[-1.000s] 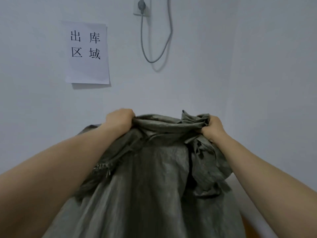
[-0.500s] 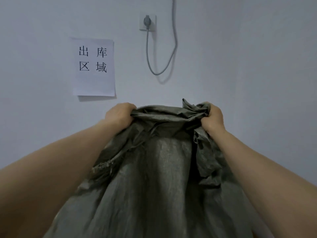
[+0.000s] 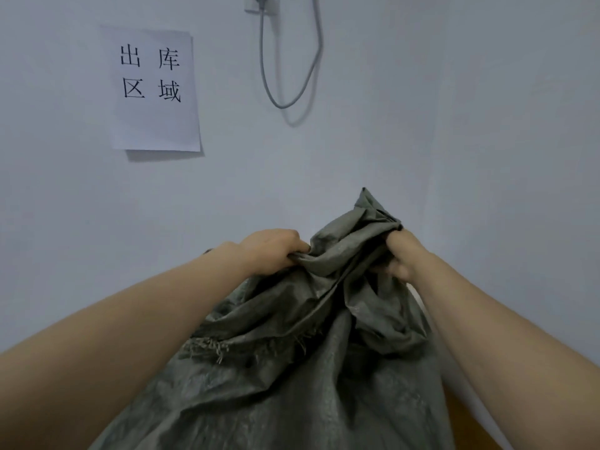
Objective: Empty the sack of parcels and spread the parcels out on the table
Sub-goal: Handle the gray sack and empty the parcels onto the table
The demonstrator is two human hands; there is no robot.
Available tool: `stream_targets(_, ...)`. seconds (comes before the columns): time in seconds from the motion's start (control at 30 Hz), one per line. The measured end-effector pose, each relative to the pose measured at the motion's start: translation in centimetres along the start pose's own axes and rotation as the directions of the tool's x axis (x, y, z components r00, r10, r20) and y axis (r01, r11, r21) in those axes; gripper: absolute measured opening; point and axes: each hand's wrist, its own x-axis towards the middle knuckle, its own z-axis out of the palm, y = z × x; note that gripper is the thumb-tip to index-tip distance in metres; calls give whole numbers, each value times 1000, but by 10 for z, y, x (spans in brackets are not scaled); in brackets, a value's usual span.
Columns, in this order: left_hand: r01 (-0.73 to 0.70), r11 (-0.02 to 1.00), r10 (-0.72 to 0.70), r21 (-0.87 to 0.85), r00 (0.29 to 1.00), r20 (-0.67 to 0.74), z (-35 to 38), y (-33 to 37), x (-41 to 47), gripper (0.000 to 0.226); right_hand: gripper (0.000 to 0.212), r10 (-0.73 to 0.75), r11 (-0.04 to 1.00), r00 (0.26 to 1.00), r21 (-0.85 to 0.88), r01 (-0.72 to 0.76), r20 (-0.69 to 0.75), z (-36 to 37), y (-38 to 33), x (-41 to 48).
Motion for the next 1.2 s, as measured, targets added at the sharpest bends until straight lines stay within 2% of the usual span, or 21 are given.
stream_targets(0.03, -8, 999, 8, 38, 1000, -6, 0, 4, 0, 27, 26, -96, 995, 995, 1, 96, -12, 3, -3, -4)
stream_targets(0.1, 15, 998, -8, 66, 993, -116, 1, 12, 0, 33, 27, -259, 954, 966, -153, 257, 5, 7, -7, -12)
stream_targets(0.17, 98, 994, -110, -51, 936, -334, 3, 15, 1, 35, 27, -347, 876, 932, -321, 360, 100, 13, -10, -22)
stream_targets(0.23, 115, 976, -193, -187, 851, -488, 5, 18, 5, 48, 27, -380, 806, 899, -398, 438, 219, 23, -10, -33)
stream_targets(0.3, 57, 969, -176, -242, 845, -504, 4, 22, 7, 75, 27, -368, 754, 868, -439, 488, 333, 37, -7, -40)
stream_targets(0.37, 19, 958, -139, -285, 903, -408, 0, 27, 7, 106, 26, -338, 712, 848, -479, 514, 408, 46, -3, -45)
stream_targets(0.4, 19, 958, -119, -286, 934, -338, -1, 27, 7, 111, 21, -334, 685, 839, -501, 529, 430, 48, -2, -47)
stream_targets(0.43, 24, 962, -102, -271, 955, -279, -1, 25, 8, 106, 21, -332, 677, 834, -504, 536, 441, 49, 1, -47)
stream_targets(0.47, 31, 968, -93, -251, 966, -243, 0, 22, 8, 93, 30, -316, 706, 841, -483, 518, 439, 47, 3, -46)
stream_targets(0.53, 44, 971, -105, -236, 963, -250, 4, 17, 5, 58, 49, -195, 859, 878, -357, 368, 437, 38, 2, -47)
stream_targets(0.57, 60, 966, -128, -253, 957, -260, 5, 15, 3, 48, 56, -134, 925, 887, -265, 271, 442, 30, 1, -46)
stream_targets(0.63, 102, 959, -172, -265, 951, -257, 6, 14, -3, 41, 62, -95, 966, 898, -177, 186, 429, 8, -3, -44)
stream_targets(0.7, 129, 955, -199, -268, 947, -253, 6, 11, -8, 40, 71, -90, 897, 915, -368, 246, 393, -20, -1, -42)
stream_targets(0.8, 143, 946, -225, -290, 935, -272, 5, 6, -11, 41, 130, 46, 608, 929, -748, 266, 368, -48, 18, -41)
stream_targets(0.87, 137, 946, -218, -293, 938, -268, 6, 8, -11, 42, 151, 115, 464, 929, -846, 263, 352, -50, 41, -42)
stream_targets(0.93, 132, 950, -207, -282, 944, -257, 5, 13, -12, 43, 155, 124, 460, 939, -857, 232, 320, -45, 61, -41)
stream_targets(1.0, 138, 954, -206, -266, 947, -246, 3, 15, -15, 44, 145, 43, 516, 963, -831, 207, 267, -40, 72, -36)
stream_targets(1.03, 139, 955, -204, -261, 949, -241, 2, 15, -17, 44, 131, -30, 536, 978, -822, 192, 208, -39, 73, -34)
stream_targets(1.1, 132, 955, -194, -266, 956, -220, 0, 13, -22, 43, 92, -191, 590, 980, -792, 158, 53, -39, 61, -26)
stream_targets(1.17, 130, 960, -178, -247, 967, -183, -3, 10, -27, 40, 43, -300, 729, 952, -660, 184, -66, -36, 39, -23)
stream_targets(1.2, 129, 966, -167, -222, 972, -164, -4, 10, -28, 39, 24, -326, 796, 940, -566, 214, -103, -32, 25, -25)
